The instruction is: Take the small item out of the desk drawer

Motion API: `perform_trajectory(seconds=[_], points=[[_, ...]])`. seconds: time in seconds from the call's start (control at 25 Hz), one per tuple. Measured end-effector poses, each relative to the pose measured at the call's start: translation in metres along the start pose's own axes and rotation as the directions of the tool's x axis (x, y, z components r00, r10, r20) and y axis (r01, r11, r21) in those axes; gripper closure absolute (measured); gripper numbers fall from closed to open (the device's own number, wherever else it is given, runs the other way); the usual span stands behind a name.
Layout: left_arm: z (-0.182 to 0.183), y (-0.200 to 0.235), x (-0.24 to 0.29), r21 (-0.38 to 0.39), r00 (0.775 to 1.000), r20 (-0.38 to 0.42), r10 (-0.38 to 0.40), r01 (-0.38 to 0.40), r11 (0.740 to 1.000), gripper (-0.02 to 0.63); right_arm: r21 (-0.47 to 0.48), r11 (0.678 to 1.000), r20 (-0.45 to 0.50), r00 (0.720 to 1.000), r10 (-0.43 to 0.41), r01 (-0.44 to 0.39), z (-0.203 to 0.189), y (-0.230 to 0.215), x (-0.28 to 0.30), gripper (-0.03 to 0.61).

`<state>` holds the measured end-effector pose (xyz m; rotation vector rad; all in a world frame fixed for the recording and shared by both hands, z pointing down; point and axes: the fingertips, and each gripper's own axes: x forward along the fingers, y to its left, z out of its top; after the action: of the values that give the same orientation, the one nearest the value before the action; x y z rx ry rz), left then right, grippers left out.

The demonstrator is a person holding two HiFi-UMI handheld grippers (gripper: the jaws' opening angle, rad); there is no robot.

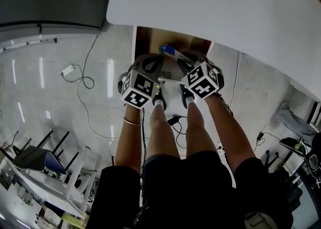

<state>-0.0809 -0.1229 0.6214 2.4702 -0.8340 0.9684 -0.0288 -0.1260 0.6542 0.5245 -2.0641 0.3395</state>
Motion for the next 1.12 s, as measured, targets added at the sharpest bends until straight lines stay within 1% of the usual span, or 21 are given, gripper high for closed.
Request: perform_trajectory(seconds=[0.2,0.52,0.84,1.12], points=[[0.011,0.004,-0.021,-0.097,0.999,0.046,0.026,-0.022,0.995,0.612,0.077,0.997,0.041,0.999,-0.001,-0.002,0.004,0.002,-0.018,0.471],[0.035,0.009,-0.055,-0.163,0.99,0.105,0.089,-0.071,0.984,0.614,0.172,0.985,0.122,0.992,-0.015,-0.006,0.018,0.006,-0.053,0.471],[0.063,-0.003,-0.08,-0.184,0.983,0.148,0.108,-0.08,0.98,0.614,0.244,0.97,0.19,0.981,-0.041,-0.007,0.029,0.006,-0.094,0.471],[0.084,-0.009,-0.107,-0.187,0.976,0.173,0.13,-0.097,0.978,0.614,0.3,0.954,0.241,0.968,-0.073,-0.003,0.038,0.004,-0.126,0.471]])
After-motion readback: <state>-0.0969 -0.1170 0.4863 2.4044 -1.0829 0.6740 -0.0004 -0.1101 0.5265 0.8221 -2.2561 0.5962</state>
